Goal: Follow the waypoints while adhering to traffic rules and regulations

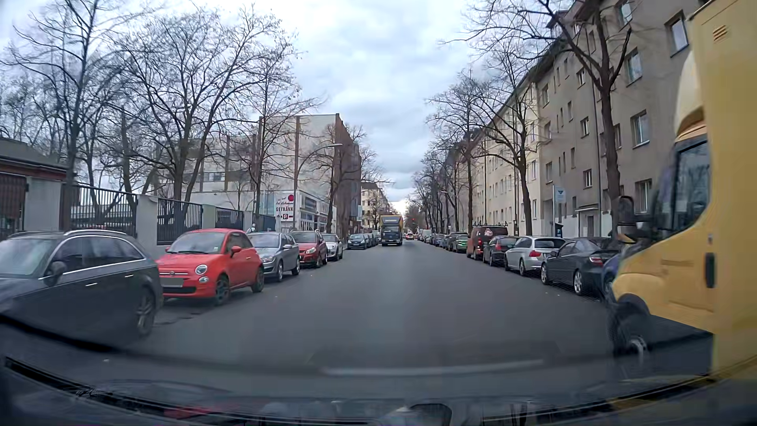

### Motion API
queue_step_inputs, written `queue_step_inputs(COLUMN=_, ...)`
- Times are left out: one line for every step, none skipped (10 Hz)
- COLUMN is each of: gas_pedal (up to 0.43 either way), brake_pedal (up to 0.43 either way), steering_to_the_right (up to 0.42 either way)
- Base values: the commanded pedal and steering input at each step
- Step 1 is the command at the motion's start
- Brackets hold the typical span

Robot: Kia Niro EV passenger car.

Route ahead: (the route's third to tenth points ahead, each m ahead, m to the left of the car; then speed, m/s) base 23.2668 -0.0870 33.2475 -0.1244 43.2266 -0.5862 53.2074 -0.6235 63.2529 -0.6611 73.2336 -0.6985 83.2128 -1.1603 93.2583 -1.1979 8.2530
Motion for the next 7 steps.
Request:
queue_step_inputs(gas_pedal=0.0, brake_pedal=0.012, steering_to_the_right=0.024)
queue_step_inputs(gas_pedal=0.0, brake_pedal=0.012, steering_to_the_right=0.026)
queue_step_inputs(gas_pedal=0.0, brake_pedal=0.012, steering_to_the_right=0.028)
queue_step_inputs(gas_pedal=0.0, brake_pedal=0.018, steering_to_the_right=0.03)
queue_step_inputs(gas_pedal=0.0, brake_pedal=0.012, steering_to_the_right=0.031)
queue_step_inputs(gas_pedal=0.0, brake_pedal=0.012, steering_to_the_right=0.032)
queue_step_inputs(gas_pedal=0.0, brake_pedal=0.018, steering_to_the_right=0.032)
